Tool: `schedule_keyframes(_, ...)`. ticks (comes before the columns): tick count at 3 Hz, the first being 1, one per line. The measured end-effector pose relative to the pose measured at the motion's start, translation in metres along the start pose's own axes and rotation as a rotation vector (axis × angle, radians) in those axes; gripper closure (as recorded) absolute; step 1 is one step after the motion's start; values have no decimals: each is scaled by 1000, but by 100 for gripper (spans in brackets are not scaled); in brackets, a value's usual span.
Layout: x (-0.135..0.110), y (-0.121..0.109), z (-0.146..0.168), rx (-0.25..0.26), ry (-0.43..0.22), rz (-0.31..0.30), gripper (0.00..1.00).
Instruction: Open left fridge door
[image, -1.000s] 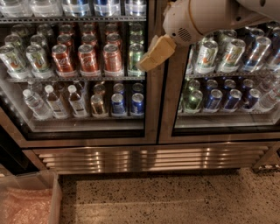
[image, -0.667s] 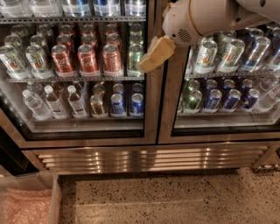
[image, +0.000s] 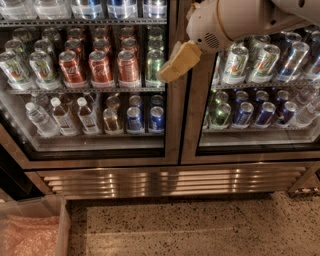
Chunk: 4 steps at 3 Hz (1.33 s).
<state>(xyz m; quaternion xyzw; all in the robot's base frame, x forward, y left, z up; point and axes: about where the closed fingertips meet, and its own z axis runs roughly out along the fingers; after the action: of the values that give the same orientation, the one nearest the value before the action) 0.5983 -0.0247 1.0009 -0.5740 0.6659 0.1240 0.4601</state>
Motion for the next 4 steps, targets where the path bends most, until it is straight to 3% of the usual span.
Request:
schedule_keyframes(1, 0, 0, 0, 0, 0, 0, 35)
schedule_keyframes(3, 0, 0, 0, 0, 0, 0, 81)
schedule_keyframes(4, 0, 0, 0, 0, 0, 0, 100)
